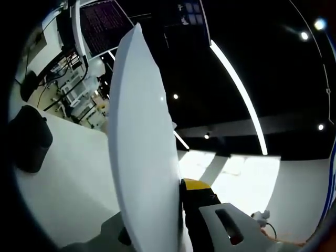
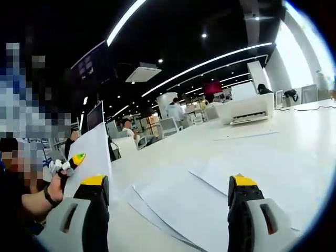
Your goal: Organize the stack of printing papers by aligning and flattening the scattered papers on the table
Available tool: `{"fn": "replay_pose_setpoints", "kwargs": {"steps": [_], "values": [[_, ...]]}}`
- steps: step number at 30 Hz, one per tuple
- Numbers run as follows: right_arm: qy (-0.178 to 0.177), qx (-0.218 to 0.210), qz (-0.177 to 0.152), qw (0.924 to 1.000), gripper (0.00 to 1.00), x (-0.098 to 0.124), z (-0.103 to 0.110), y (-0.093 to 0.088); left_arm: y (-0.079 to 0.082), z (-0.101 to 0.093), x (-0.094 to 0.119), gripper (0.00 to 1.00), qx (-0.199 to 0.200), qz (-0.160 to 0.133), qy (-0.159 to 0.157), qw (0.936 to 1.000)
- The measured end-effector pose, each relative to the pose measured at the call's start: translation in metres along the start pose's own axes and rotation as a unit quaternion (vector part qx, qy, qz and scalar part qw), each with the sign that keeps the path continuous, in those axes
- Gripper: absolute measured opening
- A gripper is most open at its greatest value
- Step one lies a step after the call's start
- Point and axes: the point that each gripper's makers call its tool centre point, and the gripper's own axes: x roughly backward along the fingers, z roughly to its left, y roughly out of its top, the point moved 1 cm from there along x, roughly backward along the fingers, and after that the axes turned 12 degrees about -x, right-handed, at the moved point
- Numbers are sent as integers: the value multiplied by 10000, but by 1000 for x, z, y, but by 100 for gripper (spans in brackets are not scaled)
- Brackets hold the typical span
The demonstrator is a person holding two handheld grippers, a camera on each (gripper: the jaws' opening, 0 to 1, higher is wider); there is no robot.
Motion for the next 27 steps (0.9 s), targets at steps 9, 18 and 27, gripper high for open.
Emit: {"fn": "replay_pose_setpoints", "kwargs": {"steps": [9,18,27], "values": [[-33,7,-38,10000,89,3,-1,-1,1,0,0,7,-4,-4,2,10000],[-92,-32,-104,9999,89,9,-9,2,0,0,0,7,-2,-10,7,10000],[-230,-120,-126,9996,88,16,-24,-1,0,0,0,7,-2,-9,9,10000]]}}
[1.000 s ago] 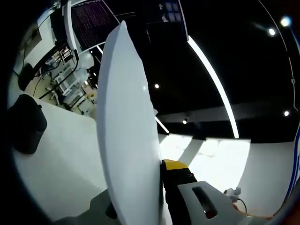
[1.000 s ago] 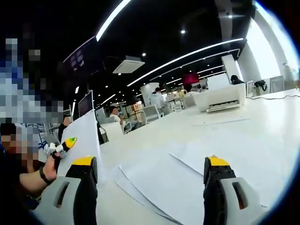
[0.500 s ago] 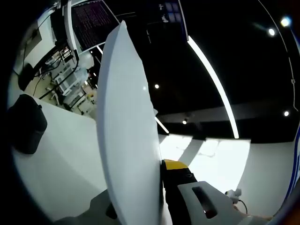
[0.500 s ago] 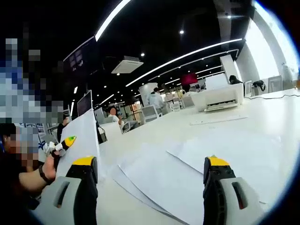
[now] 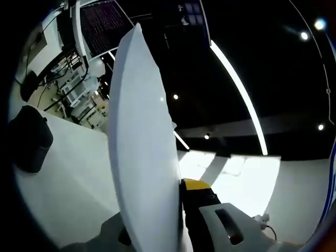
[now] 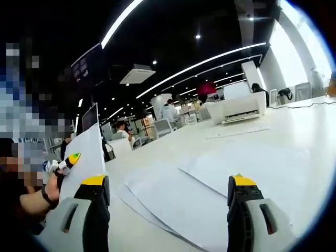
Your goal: Organize the stack of printing papers by aligning and flattening the scattered papers on the table
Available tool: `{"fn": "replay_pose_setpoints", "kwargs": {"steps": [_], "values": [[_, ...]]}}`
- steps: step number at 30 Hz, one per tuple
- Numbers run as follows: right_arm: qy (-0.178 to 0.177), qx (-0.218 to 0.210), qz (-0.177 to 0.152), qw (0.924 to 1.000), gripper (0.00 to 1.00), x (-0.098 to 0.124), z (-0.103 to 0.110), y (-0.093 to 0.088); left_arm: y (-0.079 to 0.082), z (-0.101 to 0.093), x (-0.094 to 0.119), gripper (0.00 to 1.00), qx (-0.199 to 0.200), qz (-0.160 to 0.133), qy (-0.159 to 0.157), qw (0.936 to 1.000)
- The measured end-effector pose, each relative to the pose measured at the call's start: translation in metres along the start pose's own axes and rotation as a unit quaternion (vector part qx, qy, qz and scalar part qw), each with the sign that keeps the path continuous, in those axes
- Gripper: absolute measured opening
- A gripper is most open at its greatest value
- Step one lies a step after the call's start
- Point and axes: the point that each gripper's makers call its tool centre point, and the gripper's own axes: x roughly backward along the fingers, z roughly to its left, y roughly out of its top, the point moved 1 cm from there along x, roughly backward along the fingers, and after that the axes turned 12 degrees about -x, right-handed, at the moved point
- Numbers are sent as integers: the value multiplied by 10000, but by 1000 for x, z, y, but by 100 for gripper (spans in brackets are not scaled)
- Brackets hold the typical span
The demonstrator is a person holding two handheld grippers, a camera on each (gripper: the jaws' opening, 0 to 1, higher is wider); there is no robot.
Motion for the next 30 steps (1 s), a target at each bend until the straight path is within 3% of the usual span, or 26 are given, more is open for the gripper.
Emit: {"fn": "replay_pose_setpoints", "kwargs": {"steps": [30], "values": [[-455,-113,-245,9986,86,27,-46,6,0,1,0,7,12,-6,7,10000]]}}
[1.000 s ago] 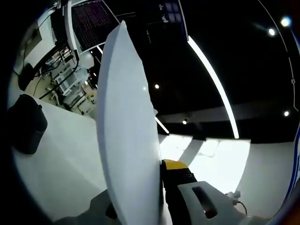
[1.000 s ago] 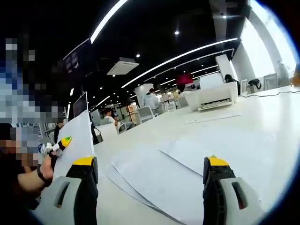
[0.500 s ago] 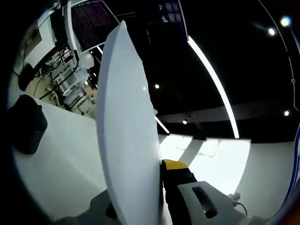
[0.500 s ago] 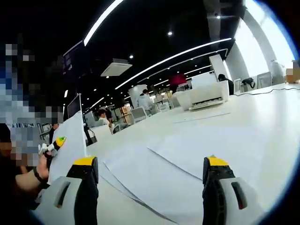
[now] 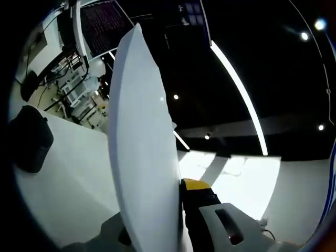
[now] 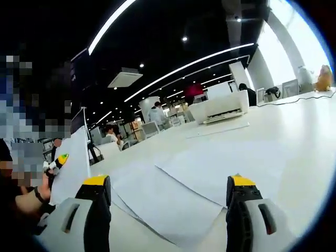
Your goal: Organize the stack of printing papers by aligning and flattening the scattered papers on the table
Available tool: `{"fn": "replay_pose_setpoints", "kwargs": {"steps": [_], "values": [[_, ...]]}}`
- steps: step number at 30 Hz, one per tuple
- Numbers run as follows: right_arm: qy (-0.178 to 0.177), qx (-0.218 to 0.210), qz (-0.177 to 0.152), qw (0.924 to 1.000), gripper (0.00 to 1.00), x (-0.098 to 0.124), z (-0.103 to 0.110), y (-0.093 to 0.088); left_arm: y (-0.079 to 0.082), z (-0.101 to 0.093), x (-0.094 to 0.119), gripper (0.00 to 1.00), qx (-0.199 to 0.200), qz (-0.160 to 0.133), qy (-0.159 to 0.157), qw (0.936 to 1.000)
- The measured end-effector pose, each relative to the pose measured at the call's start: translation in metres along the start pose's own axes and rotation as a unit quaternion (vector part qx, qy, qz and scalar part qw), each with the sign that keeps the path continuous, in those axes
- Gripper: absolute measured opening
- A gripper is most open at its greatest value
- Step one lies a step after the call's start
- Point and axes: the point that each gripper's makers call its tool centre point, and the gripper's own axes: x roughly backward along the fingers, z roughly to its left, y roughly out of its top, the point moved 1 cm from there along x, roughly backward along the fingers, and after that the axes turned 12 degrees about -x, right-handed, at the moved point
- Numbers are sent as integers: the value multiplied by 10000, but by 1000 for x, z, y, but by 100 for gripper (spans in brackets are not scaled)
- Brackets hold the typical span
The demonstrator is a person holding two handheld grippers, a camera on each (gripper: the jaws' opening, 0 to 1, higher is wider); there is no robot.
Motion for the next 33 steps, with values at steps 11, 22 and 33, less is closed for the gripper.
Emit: {"fn": "replay_pose_setpoints", "kwargs": {"steps": [11,22,33], "values": [[-301,214,-52,9993,85,9,-25,9,0,0,0,7,5,-7,-1,10000],[-674,389,-50,9970,85,14,-56,19,0,-1,0,7,12,-26,-1,10000],[-1058,844,151,9907,85,14,-75,20,1,-1,0,7,30,-38,-7,10000]]}}
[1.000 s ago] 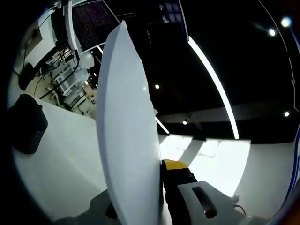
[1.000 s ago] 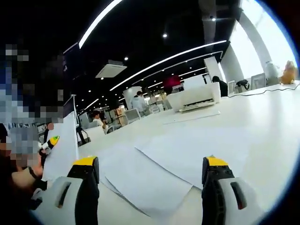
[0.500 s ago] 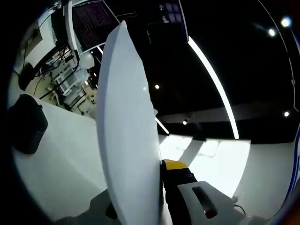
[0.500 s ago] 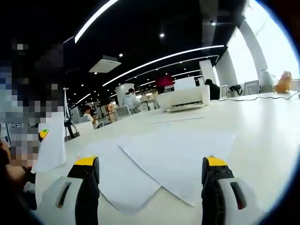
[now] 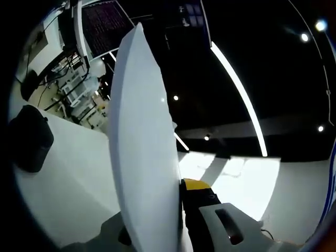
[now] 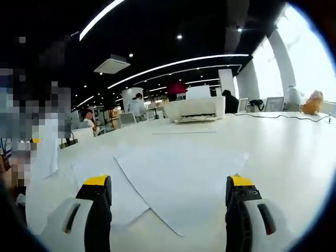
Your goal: Organize the stack of printing papers by aligning and flattening the scattered papers on the table
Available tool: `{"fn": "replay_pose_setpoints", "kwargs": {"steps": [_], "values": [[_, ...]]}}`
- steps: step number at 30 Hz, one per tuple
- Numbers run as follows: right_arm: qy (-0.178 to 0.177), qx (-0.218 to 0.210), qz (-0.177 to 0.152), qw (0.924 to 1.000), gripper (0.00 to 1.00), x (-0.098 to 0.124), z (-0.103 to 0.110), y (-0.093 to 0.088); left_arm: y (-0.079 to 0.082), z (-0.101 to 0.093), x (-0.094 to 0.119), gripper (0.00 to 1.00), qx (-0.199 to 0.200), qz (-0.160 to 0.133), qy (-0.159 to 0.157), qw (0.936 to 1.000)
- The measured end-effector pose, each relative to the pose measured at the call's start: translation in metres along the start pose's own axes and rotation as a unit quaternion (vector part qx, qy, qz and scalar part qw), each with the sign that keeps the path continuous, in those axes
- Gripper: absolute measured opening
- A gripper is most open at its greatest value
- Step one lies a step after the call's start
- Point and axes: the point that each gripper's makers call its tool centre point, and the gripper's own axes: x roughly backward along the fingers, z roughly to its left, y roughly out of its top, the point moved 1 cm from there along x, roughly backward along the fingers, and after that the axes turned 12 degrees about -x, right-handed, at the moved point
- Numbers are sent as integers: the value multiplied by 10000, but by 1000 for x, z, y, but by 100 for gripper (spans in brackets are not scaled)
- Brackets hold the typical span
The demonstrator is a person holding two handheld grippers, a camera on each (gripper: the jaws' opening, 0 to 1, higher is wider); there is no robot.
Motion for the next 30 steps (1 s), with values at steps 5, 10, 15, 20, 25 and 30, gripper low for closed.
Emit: {"fn": "replay_pose_setpoints", "kwargs": {"steps": [5,10,15,20,25,30], "values": [[-140,287,197,9993,85,-6,-7,-4,0,0,0,7,2,-2,1,10000],[-248,352,286,9987,85,-11,-18,-3,0,1,0,7,-2,5,1,10000],[-394,263,266,9985,85,-16,-35,3,-1,1,0,7,-9,17,3,10000],[-455,134,292,9984,84,-25,-47,7,-1,0,-1,7,-14,30,5,10000],[-532,62,311,9981,84,-30,-55,9,-1,1,0,7,-14,28,7,10000],[-551,154,409,9975,85,-37,-58,8,-1,1,-1,7,-15,33,1,10000]]}}
